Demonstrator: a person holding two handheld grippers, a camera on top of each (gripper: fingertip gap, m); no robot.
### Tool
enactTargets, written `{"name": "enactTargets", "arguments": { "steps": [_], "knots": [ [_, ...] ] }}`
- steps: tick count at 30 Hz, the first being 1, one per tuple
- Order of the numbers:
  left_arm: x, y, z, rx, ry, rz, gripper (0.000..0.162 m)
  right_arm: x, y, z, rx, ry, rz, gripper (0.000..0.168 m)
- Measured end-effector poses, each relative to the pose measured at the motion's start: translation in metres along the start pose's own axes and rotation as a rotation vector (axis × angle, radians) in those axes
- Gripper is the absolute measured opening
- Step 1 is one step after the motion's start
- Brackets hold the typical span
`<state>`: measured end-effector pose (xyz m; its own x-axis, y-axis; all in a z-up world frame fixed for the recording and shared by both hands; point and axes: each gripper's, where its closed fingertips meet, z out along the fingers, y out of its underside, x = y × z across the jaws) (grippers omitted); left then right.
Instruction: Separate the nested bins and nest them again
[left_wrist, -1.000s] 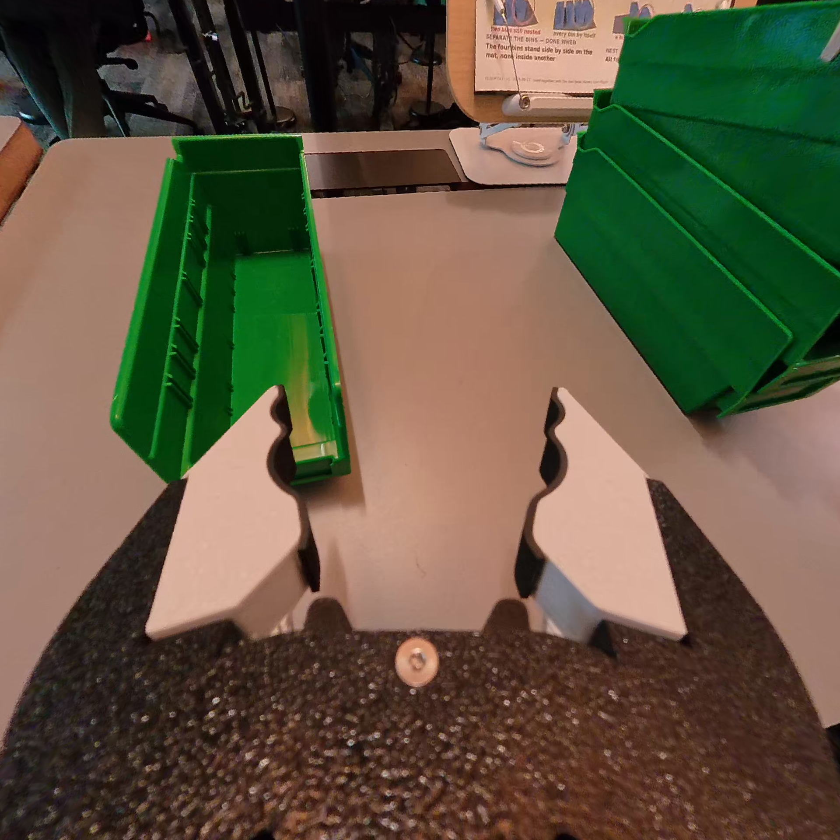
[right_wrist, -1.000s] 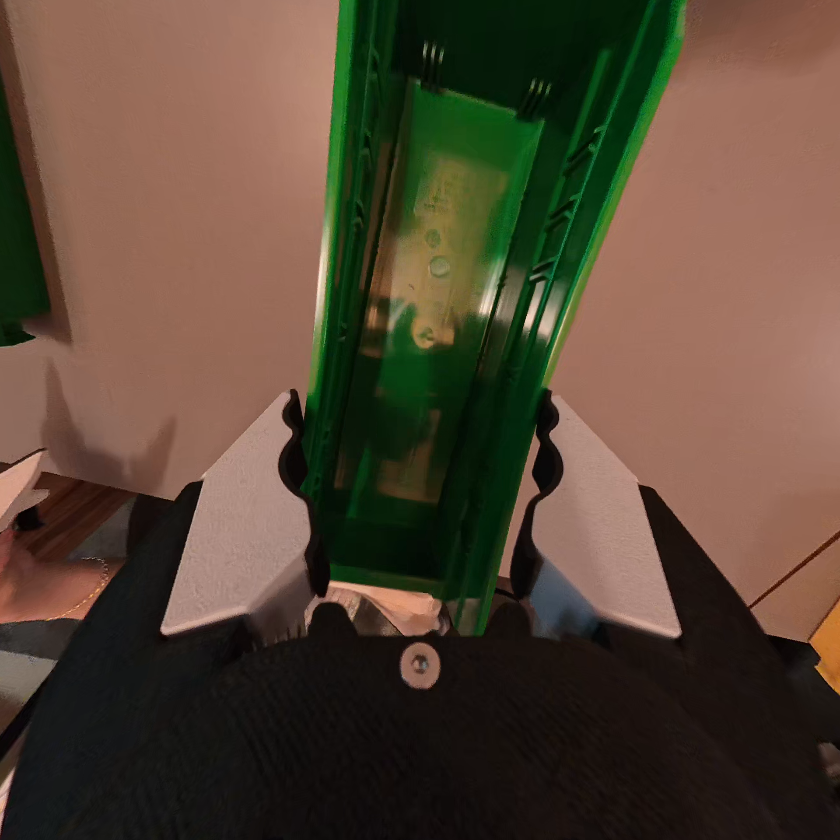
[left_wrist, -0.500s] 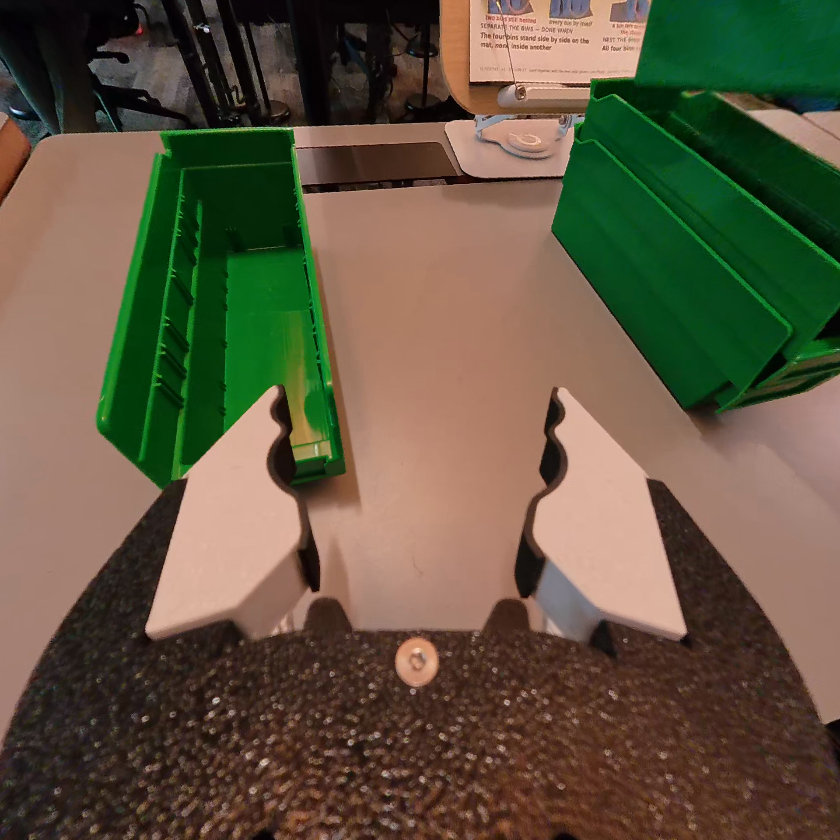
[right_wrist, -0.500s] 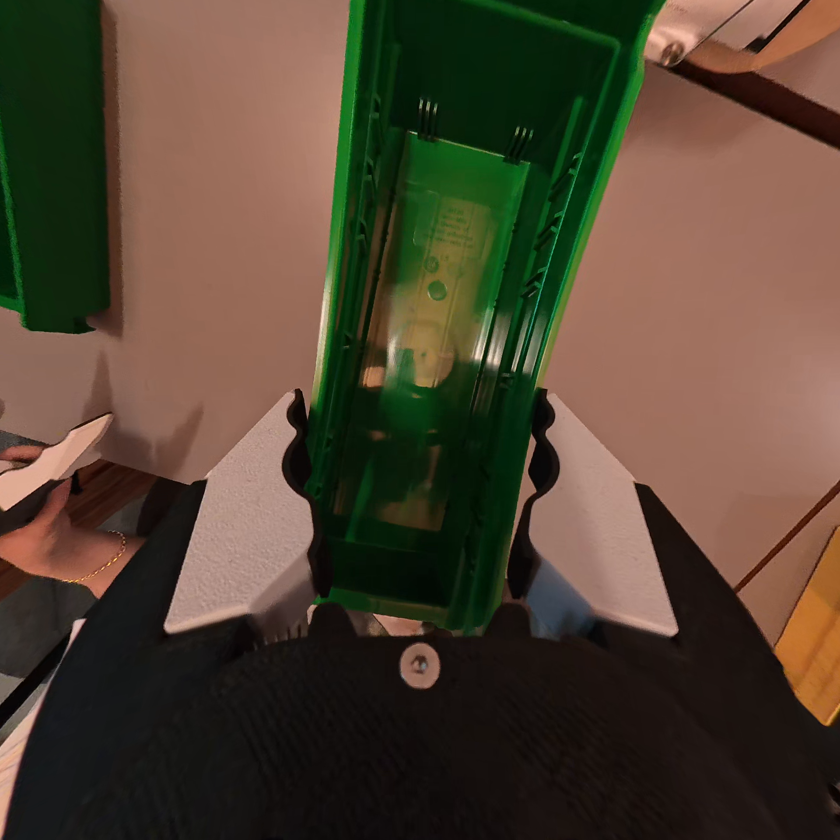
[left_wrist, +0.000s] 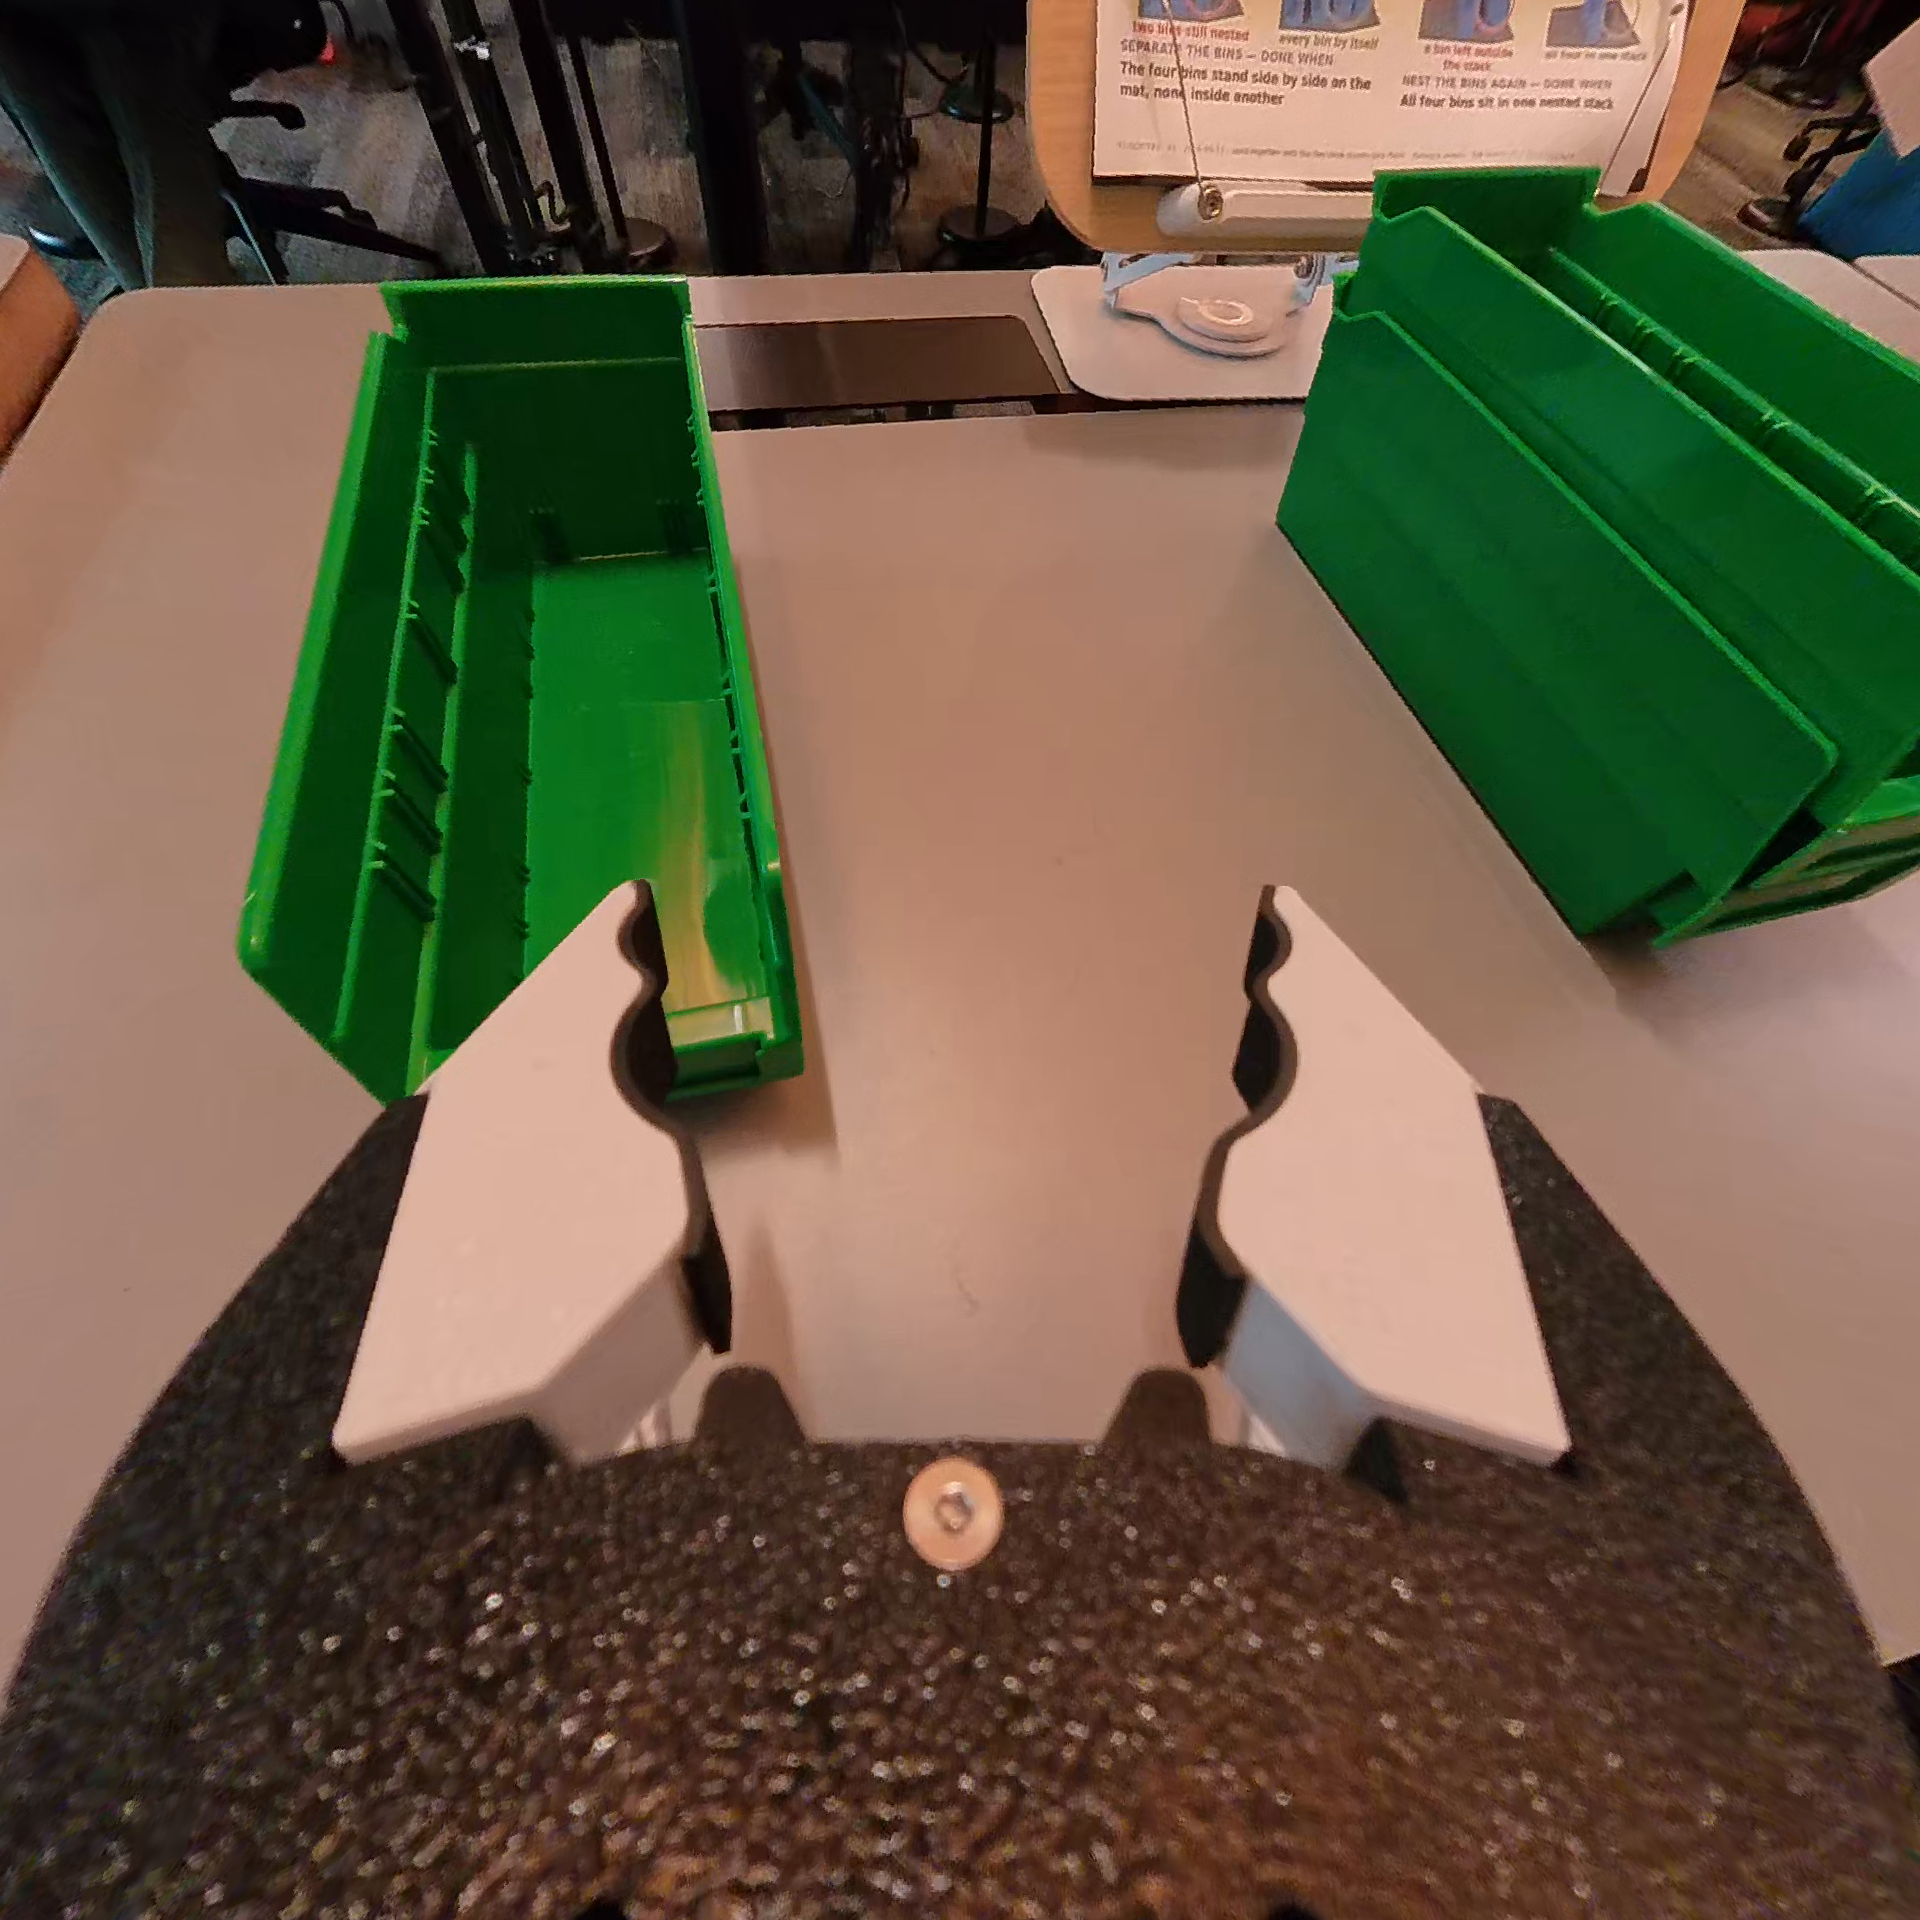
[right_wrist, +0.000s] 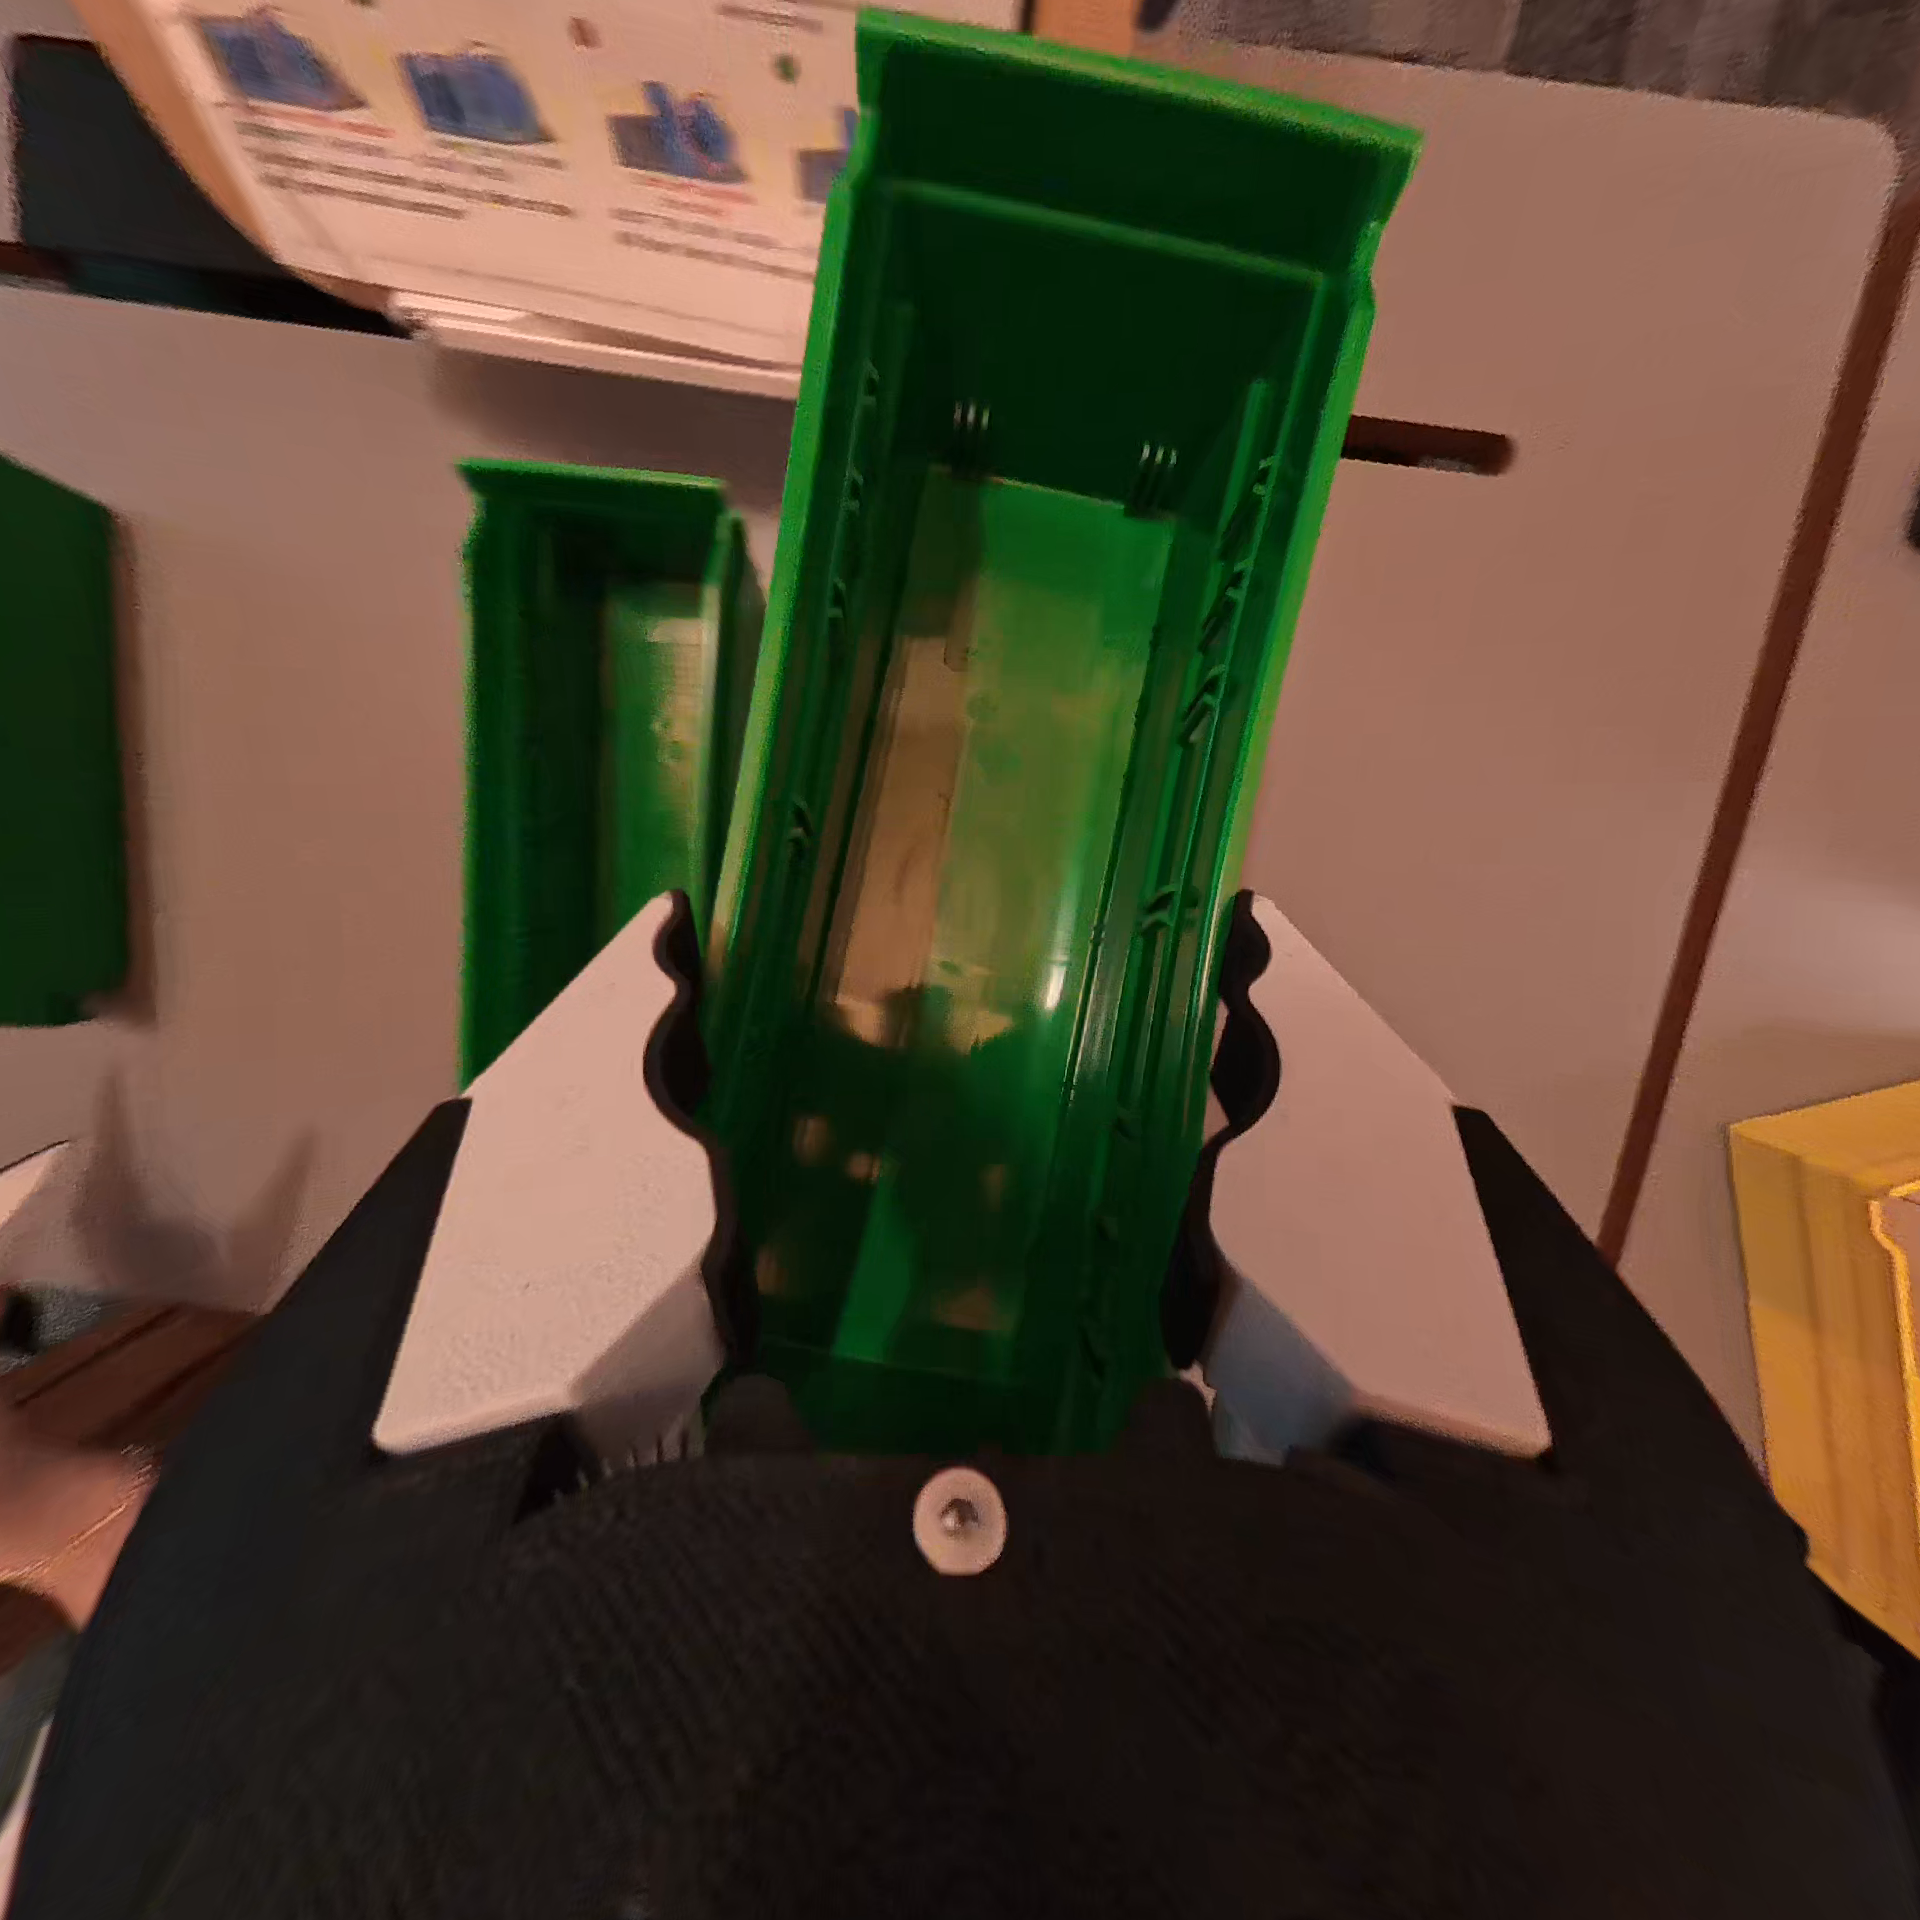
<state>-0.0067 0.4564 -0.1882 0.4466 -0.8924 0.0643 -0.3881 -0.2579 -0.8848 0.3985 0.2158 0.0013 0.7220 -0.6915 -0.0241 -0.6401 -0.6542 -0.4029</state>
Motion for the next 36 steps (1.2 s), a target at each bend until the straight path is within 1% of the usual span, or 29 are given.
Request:
{"name": "enactTargets", "arguments": {
  "steps": [7, 11, 16, 18, 22, 27, 29, 33, 36],
  "knots": [
    [0.006, 0.003, 0.004, -0.017, 0.009, 0.010, 0.110, 0.107, 0.034, 0.059, -0.007, 0.122, 0.032, 0.100],
    [0.010, 0.007, 0.009, -0.031, 0.019, 0.010, 0.110, 0.159, 0.059, 0.101, 0.008, 0.134, 0.085, 0.100],
    [0.016, 0.015, 0.017, -0.064, 0.020, 0.024, 0.110, 0.204, 0.080, 0.146, 0.054, 0.126, 0.153, 0.100],
    [0.019, 0.019, 0.022, -0.081, 0.019, 0.029, 0.110, 0.217, 0.083, 0.161, 0.077, 0.145, 0.144, 0.100],
    [0.030, 0.027, 0.029, -0.109, 0.032, 0.049, 0.110, 0.233, 0.088, 0.180, 0.099, 0.166, 0.118, 0.100],
    [0.037, 0.036, 0.028, -0.133, 0.027, 0.070, 0.110, 0.228, 0.101, 0.193, 0.115, 0.100, 0.106, 0.101],
    [0.037, 0.038, 0.025, -0.128, 0.022, 0.069, 0.109, 0.229, 0.107, 0.193, 0.124, 0.091, 0.080, 0.101],
    [0.041, 0.042, 0.020, -0.122, 0.032, 0.051, 0.110, 0.229, 0.118, 0.190, 0.075, 0.088, 0.038, 0.103],
    [0.042, 0.048, 0.017, -0.134, 0.027, 0.048, 0.110, 0.226, 0.121, 0.190, 0.068, 0.093, 0.028, 0.105]
  ]
}}
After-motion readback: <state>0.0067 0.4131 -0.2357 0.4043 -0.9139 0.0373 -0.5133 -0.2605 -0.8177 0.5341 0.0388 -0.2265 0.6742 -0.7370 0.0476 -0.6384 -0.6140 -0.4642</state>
